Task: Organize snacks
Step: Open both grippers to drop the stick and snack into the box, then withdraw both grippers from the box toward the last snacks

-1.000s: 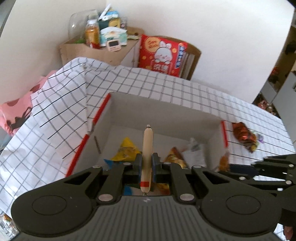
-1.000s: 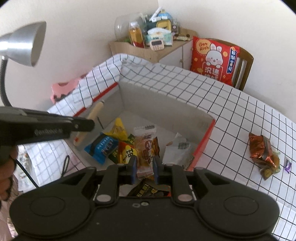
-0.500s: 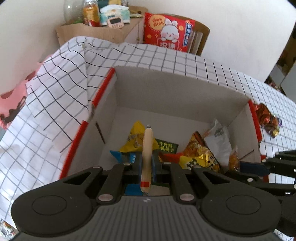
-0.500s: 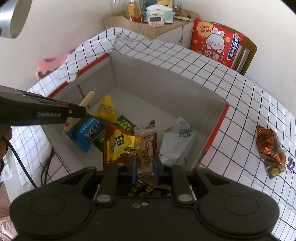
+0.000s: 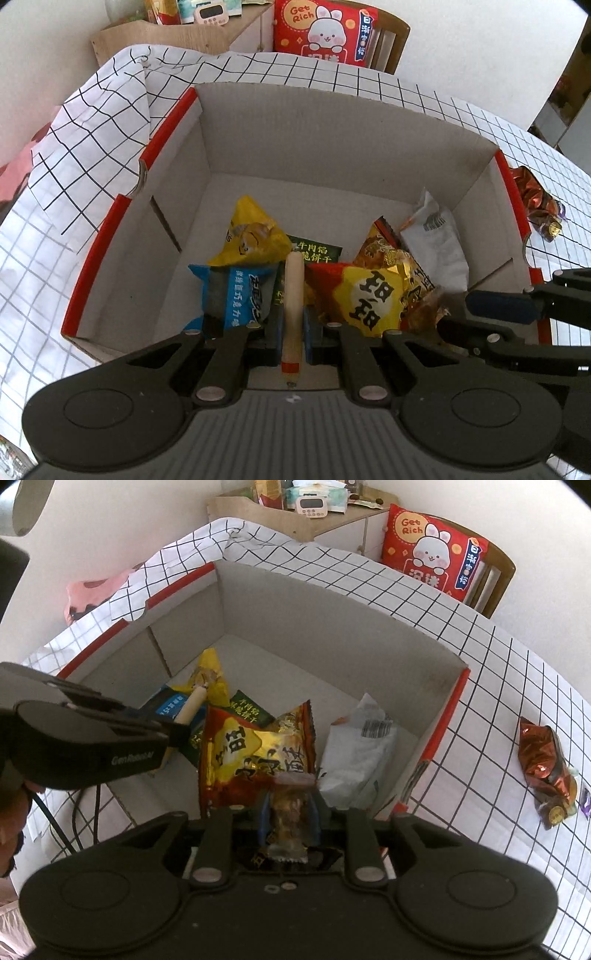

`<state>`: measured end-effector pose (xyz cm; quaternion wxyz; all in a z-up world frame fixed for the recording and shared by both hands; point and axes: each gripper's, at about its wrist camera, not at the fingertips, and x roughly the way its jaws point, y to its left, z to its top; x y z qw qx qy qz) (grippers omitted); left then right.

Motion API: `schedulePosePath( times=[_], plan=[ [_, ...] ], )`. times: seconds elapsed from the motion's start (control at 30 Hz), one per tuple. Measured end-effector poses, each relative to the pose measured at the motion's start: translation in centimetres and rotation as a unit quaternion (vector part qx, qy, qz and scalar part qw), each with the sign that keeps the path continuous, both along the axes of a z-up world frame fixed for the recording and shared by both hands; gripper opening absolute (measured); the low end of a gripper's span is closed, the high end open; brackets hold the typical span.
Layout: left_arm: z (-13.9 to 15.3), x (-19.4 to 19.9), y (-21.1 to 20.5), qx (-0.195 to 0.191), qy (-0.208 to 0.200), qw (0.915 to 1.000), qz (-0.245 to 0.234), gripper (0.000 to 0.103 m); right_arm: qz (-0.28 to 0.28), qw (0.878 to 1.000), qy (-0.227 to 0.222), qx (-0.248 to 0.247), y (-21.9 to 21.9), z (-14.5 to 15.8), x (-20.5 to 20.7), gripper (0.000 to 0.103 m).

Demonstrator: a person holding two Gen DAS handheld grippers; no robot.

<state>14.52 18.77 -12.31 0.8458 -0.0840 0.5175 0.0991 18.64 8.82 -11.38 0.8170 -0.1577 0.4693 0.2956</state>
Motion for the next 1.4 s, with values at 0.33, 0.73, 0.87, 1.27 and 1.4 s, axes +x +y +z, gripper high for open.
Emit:
schedulePosePath(
  times=[0.33,0.73,0.87,1.27,1.4],
  plan=[
    [1.7,-1.7,-0.3,0.001,-0.024,0.9997,0.003,0.021,-0.003,0.999,0.002,0.042,-1.4,1.3,-0.8,0.036],
    [5.6,-4.4,-2.2,-0.003,-0.076,0.997,-0.014,0.028,-0.012,0.995,-0.018,0.096,-4.5,4.9,-2.4,0.053],
    [7.1,-4.9,-3.4,-0.002,-0.093,0.9954,-0.025,0.029,-0.018,0.993,-0.027,0.116,-5.9,6.3,-3.0,0.061],
    [10.1,-5.2,-9.0,-0.003,-0.138,0.9887,-0.059,0.05,-0.04,0.985,-0.059,0.158,-11.0,9.5,-4.5,0.079],
    [10.4,-4.9,-11.5,-0.003,-0.147,0.9865,-0.072,0.057,-0.056,0.982,-0.066,0.171,-13.7,10.0,-4.7,0.085]
  ],
)
